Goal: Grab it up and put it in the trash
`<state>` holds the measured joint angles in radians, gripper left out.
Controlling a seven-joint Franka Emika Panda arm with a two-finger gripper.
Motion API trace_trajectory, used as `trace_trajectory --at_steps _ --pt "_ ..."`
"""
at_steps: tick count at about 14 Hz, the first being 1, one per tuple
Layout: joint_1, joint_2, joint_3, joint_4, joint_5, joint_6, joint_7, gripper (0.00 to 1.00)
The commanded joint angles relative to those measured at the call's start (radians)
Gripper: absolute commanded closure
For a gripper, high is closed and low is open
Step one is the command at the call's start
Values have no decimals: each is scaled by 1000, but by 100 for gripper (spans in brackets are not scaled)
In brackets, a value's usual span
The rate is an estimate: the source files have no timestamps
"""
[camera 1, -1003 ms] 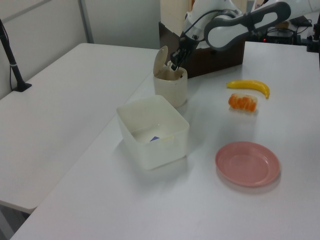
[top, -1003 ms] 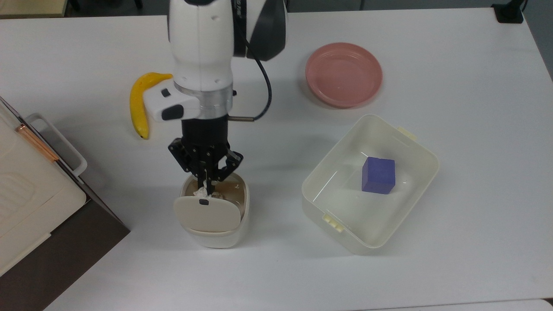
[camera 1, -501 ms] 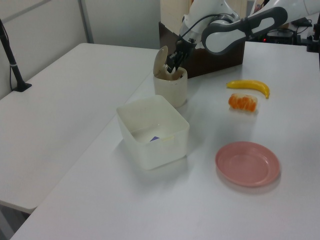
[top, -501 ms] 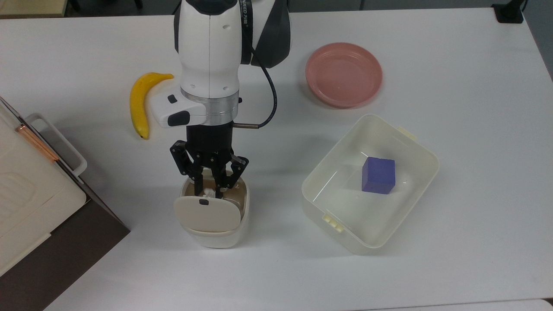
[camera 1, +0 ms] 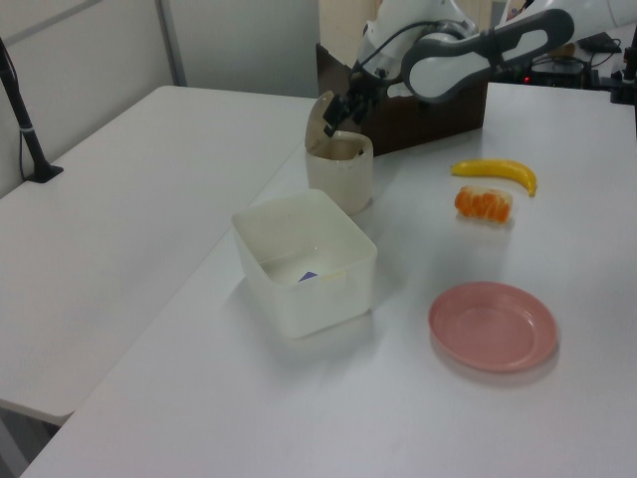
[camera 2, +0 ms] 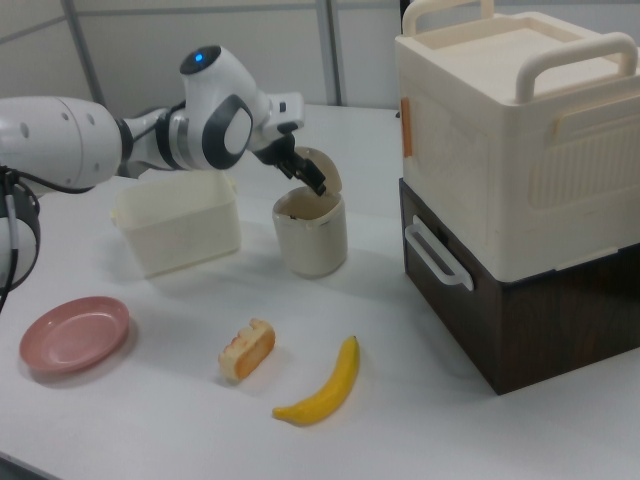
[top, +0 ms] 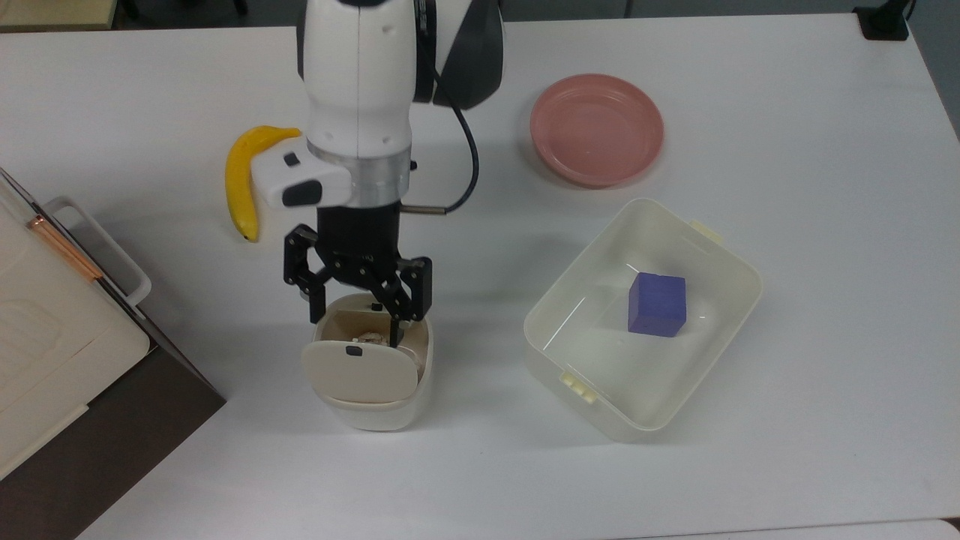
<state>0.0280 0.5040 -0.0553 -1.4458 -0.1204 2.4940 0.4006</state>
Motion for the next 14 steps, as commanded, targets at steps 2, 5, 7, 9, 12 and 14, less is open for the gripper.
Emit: trace_trajectory --at_steps 2,5,7,9,12,14 --pt "-5 -155 -3 -19 -1 -232 12 0" --pt "-5 -263 -1 -24 2 -460 -49 0" --pt "-7 -329 0 -27 11 -616 -132 0" --pt "-7 -392 0 -28 25 -740 -210 0" --pt "-8 -485 -11 -34 73 -895 -322 0" --pt "-17 -534 -29 -34 94 -1015 -403 0"
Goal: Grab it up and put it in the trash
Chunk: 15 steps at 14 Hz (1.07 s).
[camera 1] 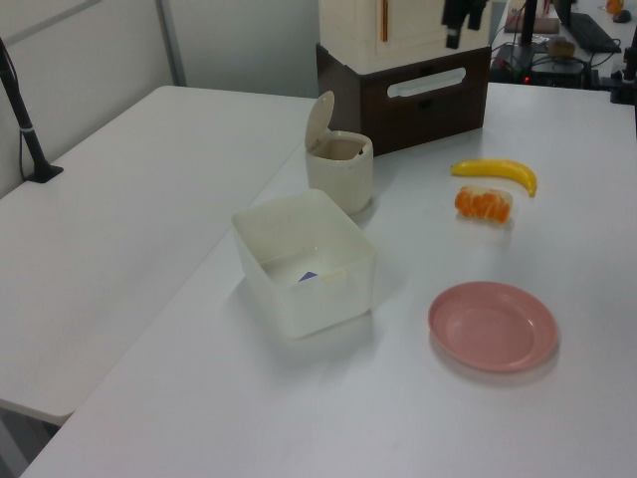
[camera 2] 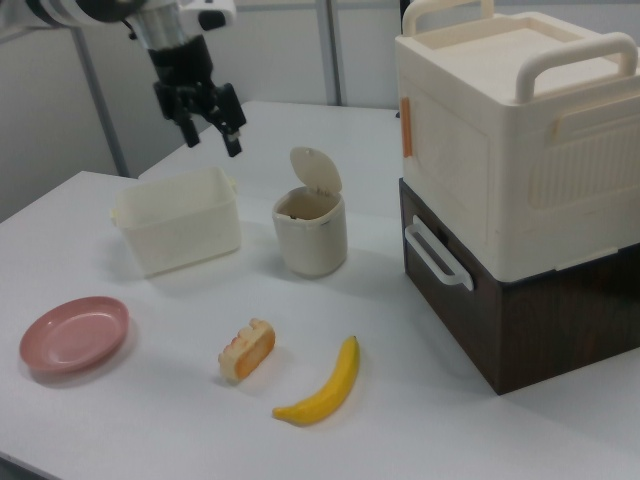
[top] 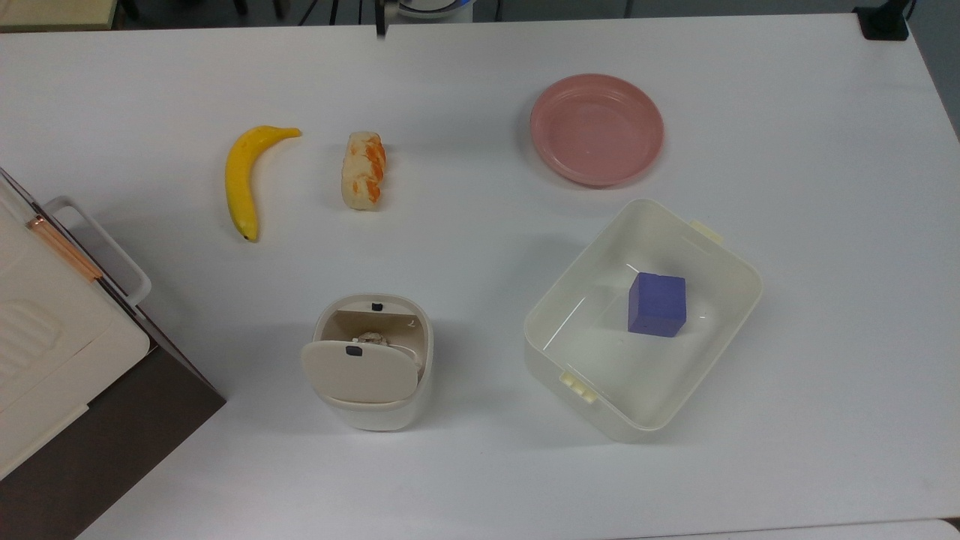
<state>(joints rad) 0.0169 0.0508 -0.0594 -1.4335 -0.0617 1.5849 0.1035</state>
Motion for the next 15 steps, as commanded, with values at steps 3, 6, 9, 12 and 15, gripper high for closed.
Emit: trace_trajectory --at_steps 3,6,9,12,15 --pt "-9 -147 -28 -91 36 -154 -157 0" --pt "-12 -154 -28 -102 42 -145 -147 0" --pt "-28 -147 -31 -102 121 -93 -131 0" --pt "-18 -140 -31 -102 131 -30 -7 0" --pt "14 -120 -13 -104 151 10 83 0"
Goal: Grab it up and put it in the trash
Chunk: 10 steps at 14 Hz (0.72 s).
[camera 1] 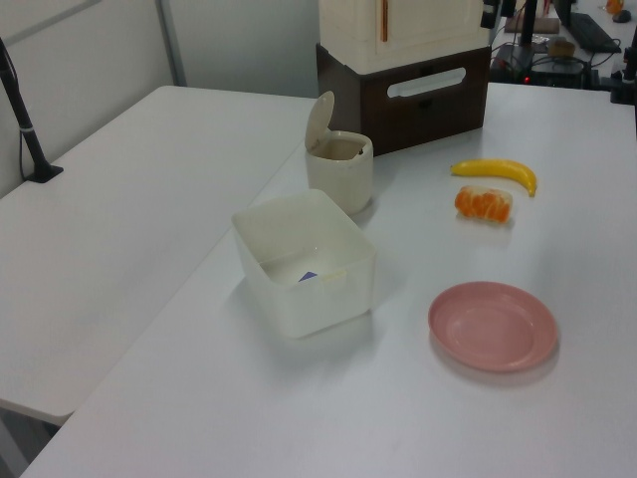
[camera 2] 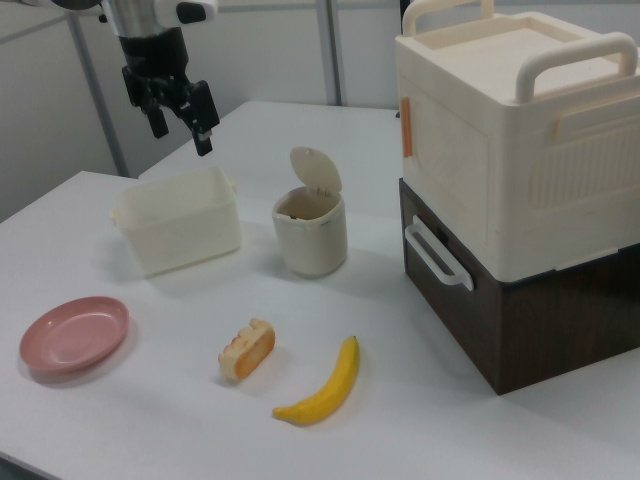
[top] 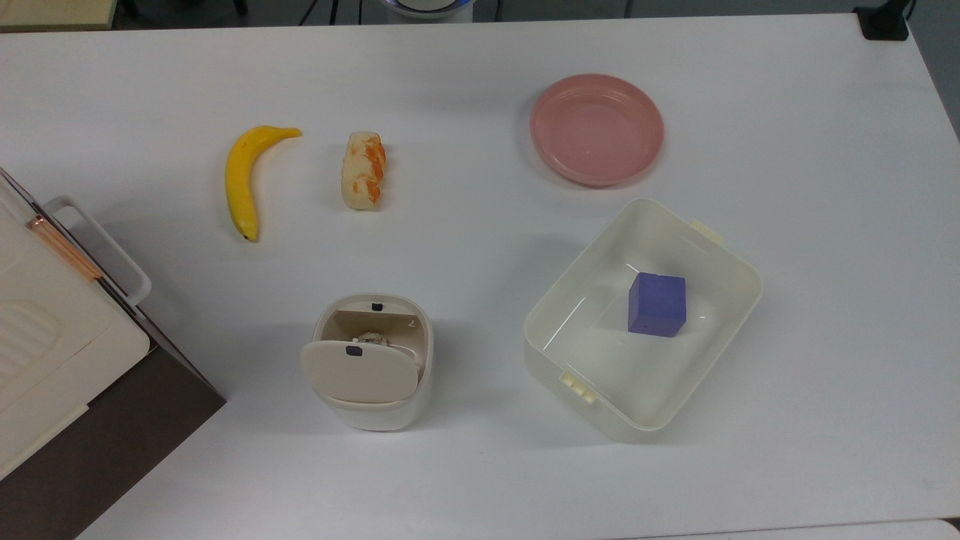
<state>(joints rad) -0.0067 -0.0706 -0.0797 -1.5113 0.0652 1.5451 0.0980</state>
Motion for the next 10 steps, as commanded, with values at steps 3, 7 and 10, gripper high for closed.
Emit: trace_trajectory --at_steps 3,7,10 --pt "48 9 9 -21 24 49 108 0" --pt "-22 38 119 20 10 49 189 0" --pt "-27 34 132 17 7 40 187 0"
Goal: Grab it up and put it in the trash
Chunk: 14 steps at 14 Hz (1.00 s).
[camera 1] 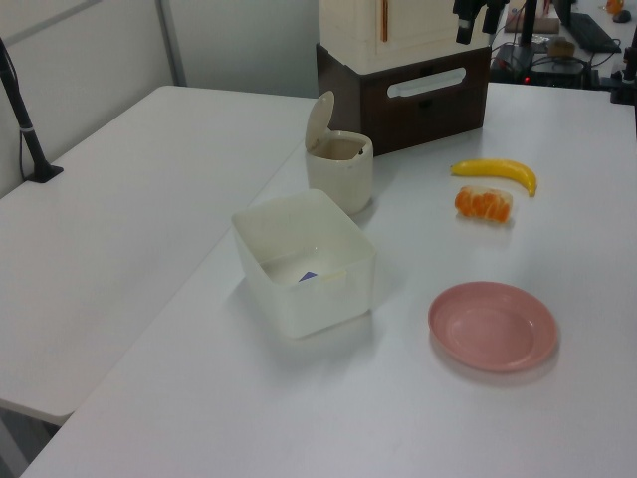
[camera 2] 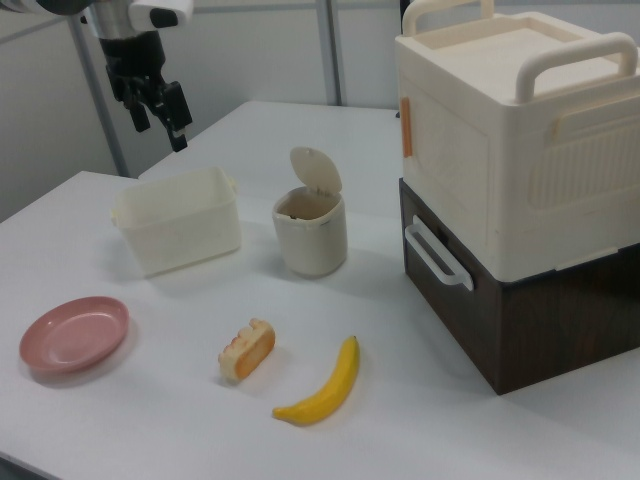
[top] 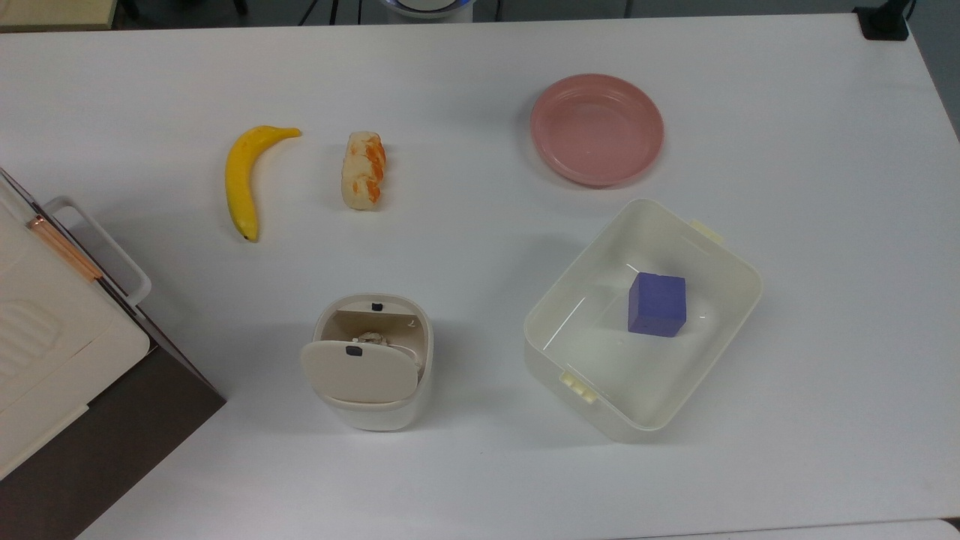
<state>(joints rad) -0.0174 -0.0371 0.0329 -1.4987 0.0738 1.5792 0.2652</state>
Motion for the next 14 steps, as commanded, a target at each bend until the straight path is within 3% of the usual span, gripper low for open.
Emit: trace_trajectory --at_steps 1,3,9,11,14 --pt "0 0 7 3 -2 5 20 0" --pt "20 2 -22 2 -5 7 16 0" --pt "11 5 -28 -5 -31 13 -45 0" --pt "14 3 -65 -6 -31 7 -215 0" --pt "16 8 -145 -17 -34 28 -282 0"
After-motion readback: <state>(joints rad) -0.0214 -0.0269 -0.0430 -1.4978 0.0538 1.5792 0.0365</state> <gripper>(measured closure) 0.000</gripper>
